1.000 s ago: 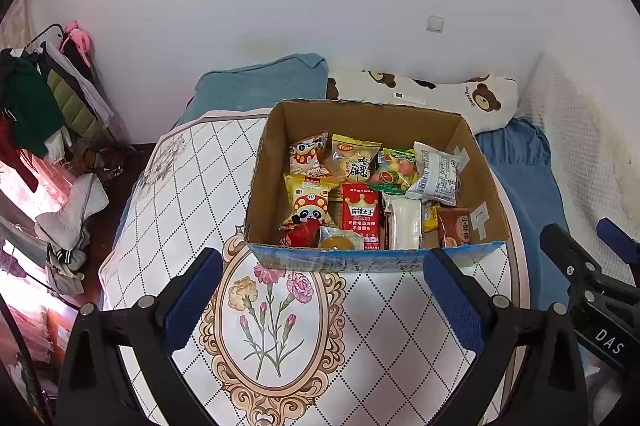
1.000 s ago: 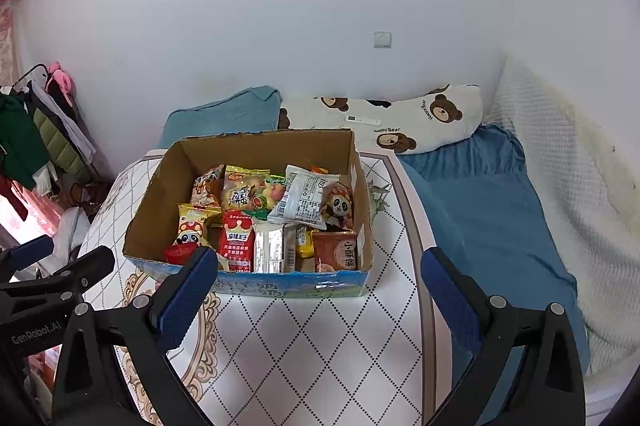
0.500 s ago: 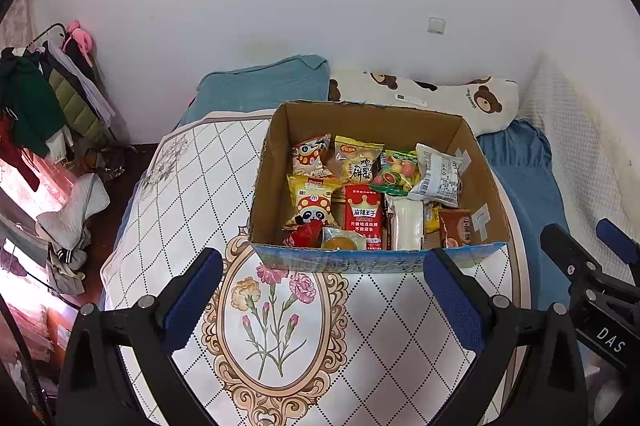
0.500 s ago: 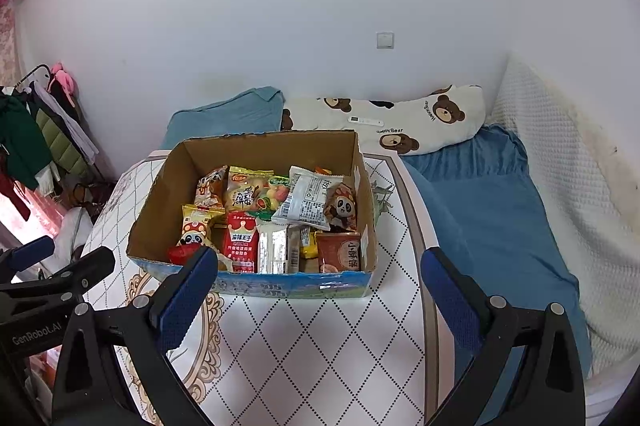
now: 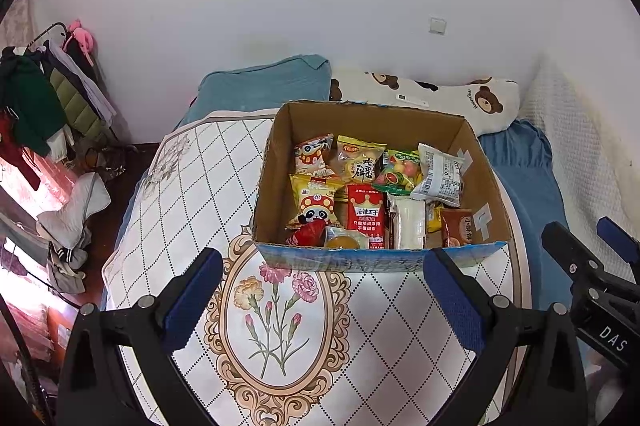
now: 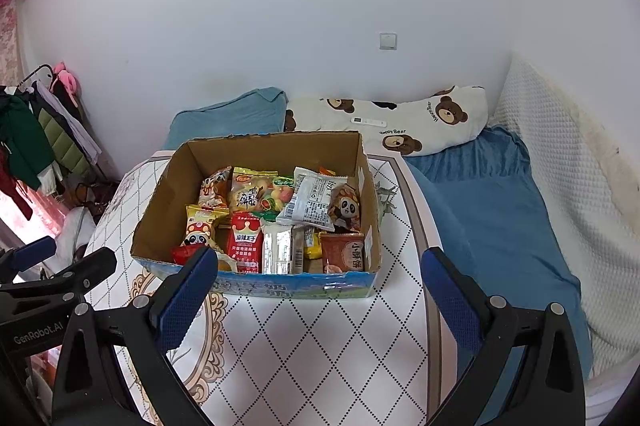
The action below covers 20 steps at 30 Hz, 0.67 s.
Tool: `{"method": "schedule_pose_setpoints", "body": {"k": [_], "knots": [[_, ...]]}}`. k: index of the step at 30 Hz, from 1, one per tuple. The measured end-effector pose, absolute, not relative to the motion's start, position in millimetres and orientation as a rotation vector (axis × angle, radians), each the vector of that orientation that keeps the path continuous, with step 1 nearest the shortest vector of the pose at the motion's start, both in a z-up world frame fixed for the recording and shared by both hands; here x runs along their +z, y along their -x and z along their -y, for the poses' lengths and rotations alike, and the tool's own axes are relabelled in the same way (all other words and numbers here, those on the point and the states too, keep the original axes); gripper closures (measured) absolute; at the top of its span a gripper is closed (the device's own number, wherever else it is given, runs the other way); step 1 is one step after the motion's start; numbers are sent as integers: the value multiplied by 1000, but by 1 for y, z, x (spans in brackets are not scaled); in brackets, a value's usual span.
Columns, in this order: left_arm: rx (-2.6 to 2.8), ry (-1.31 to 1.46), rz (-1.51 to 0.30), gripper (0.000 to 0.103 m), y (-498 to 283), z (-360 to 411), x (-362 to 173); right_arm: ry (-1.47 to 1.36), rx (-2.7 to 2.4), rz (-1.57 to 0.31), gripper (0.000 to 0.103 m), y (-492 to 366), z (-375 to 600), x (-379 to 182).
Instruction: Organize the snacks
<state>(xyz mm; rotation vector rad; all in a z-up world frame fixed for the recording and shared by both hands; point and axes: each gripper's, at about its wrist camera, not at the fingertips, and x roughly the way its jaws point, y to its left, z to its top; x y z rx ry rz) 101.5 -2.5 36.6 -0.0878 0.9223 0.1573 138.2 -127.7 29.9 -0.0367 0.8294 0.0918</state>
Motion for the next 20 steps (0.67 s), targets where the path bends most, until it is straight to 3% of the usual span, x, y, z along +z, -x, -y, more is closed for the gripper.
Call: {"method": "schedule_pose_setpoints", "body": {"k": [20], "knots": [[161,84,-905,0,-98,1,43,38,97,-826,0,-138,127,31]]}}
